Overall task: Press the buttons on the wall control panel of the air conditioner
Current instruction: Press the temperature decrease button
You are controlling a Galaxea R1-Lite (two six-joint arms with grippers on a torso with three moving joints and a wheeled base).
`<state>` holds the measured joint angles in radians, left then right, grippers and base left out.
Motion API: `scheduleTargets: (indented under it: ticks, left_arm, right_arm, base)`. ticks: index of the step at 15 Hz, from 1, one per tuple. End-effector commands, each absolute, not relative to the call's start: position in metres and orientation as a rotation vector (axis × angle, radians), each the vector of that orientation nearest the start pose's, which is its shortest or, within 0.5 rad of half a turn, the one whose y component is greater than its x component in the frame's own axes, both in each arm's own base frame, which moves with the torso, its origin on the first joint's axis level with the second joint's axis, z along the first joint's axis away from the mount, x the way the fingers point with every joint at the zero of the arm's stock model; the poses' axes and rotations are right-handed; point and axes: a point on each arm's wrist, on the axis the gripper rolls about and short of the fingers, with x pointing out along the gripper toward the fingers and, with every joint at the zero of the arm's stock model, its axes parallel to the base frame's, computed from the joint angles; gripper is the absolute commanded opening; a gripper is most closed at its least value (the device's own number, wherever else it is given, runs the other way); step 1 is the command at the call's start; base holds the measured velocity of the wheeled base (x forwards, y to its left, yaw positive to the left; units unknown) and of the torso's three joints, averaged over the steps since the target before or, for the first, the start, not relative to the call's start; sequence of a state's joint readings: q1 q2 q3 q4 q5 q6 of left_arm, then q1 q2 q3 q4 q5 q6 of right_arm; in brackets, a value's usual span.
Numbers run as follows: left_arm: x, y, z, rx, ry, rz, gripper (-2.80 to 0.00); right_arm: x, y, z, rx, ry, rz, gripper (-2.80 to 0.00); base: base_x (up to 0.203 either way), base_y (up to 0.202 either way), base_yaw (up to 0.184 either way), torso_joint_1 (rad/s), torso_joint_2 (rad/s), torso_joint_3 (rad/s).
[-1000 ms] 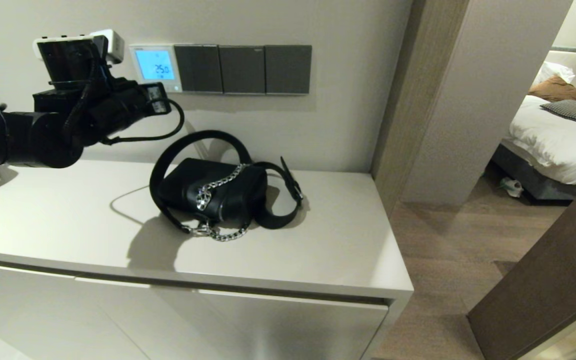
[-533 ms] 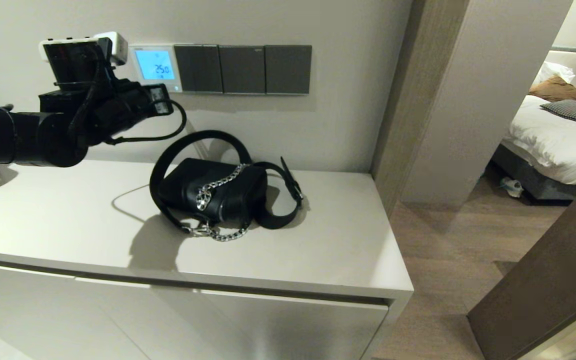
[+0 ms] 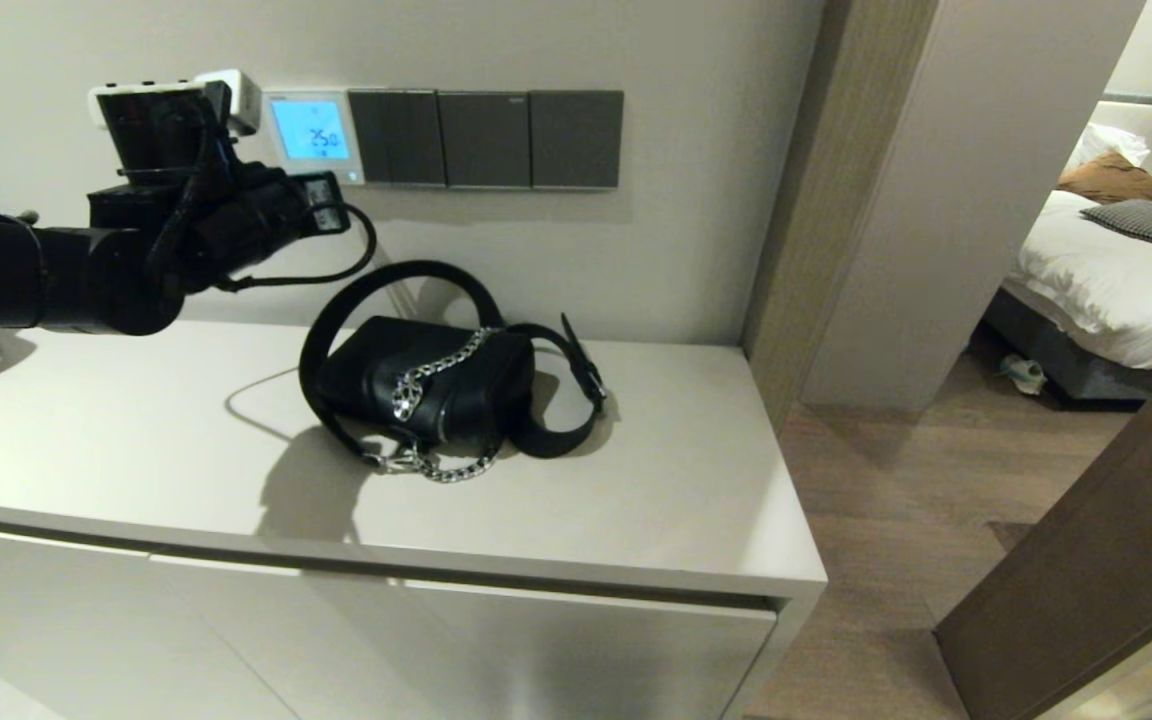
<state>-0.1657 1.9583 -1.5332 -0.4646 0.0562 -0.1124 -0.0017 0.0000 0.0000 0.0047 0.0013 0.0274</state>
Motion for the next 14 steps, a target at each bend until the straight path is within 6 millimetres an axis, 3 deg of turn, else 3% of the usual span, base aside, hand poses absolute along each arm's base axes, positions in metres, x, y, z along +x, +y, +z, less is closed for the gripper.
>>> scheduleTargets:
  ticks: [1,7,14]
  left_arm:
    - [0.4,-0.066,0.28,-0.118,-0.038,-0.111,-2.8]
    - [0.389,-0.064,0.285,-0.122,-0.046,-0.112,-2.8]
    - [0.393,-0.064,0.285,-0.121,-0.047,-0.112,-2.8]
  right_arm:
    - [-0.023,0.0,0.075,0.028,0.008,0.0,-2.8]
    - [-0.023,0.0,0.075,0.028,0.008,0.0,-2.8]
    - [-0.023,0.0,0.075,0.028,0.008,0.0,-2.8]
  base:
    - [0.0,0.0,0.0,0.0,0.0,0.0]
    - [0.0,0.0,0.0,0.0,0.0,0.0]
    - [0.0,0.0,0.0,0.0,0.0,0.0]
